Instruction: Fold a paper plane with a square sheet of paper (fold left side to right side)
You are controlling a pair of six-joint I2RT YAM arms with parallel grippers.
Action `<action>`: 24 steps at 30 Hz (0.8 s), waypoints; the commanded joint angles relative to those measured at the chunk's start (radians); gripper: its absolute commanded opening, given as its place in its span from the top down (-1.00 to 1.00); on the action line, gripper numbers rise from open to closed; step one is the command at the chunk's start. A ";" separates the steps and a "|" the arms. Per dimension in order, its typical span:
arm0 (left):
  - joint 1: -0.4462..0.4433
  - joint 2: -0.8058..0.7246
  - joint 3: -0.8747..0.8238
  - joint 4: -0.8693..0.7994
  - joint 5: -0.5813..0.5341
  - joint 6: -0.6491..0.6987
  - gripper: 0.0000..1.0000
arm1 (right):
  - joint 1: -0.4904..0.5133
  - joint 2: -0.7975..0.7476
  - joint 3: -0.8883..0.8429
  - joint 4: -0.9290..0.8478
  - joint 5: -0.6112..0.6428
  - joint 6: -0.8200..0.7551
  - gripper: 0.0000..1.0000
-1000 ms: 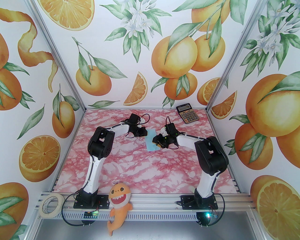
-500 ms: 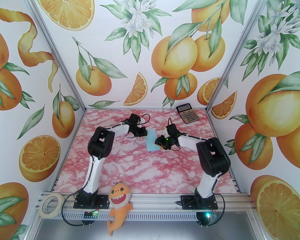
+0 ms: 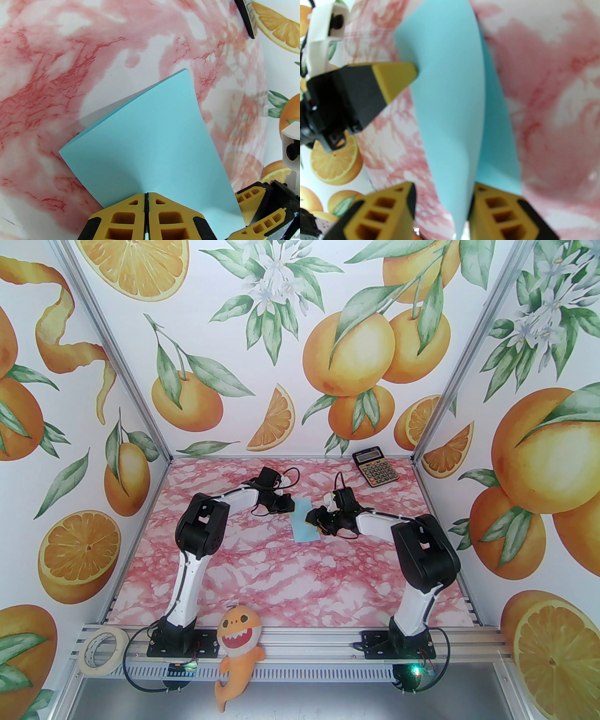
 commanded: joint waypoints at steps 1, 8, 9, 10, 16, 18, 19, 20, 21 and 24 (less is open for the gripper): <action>-0.010 0.023 -0.008 -0.030 -0.003 0.011 0.82 | 0.005 0.025 0.028 0.037 -0.027 0.020 0.17; -0.011 0.020 -0.011 -0.036 -0.006 0.014 0.82 | 0.009 0.025 0.041 0.023 -0.018 0.023 0.17; -0.012 0.020 -0.011 -0.037 -0.007 0.015 0.82 | 0.005 0.018 0.038 0.016 -0.018 0.018 0.17; -0.013 0.019 -0.012 -0.037 -0.008 0.016 0.82 | 0.003 0.010 0.034 0.010 -0.018 0.014 0.17; -0.012 0.022 -0.011 -0.034 -0.008 0.016 0.82 | -0.003 -0.032 0.024 -0.035 -0.014 -0.014 0.18; -0.012 0.023 -0.011 -0.034 -0.009 0.014 0.82 | -0.004 -0.037 0.022 -0.036 -0.017 -0.014 0.18; -0.012 0.024 -0.011 -0.033 -0.008 0.014 0.82 | -0.004 -0.037 0.023 -0.041 -0.018 -0.015 0.19; -0.012 0.023 -0.011 -0.034 -0.009 0.014 0.82 | -0.003 -0.042 0.022 -0.045 -0.015 -0.016 0.18; -0.012 0.023 -0.011 -0.034 -0.008 0.014 0.82 | -0.003 -0.043 0.020 -0.045 -0.015 -0.016 0.19; -0.012 0.023 -0.012 -0.034 -0.008 0.016 0.82 | -0.003 -0.048 0.023 -0.047 -0.014 -0.016 0.19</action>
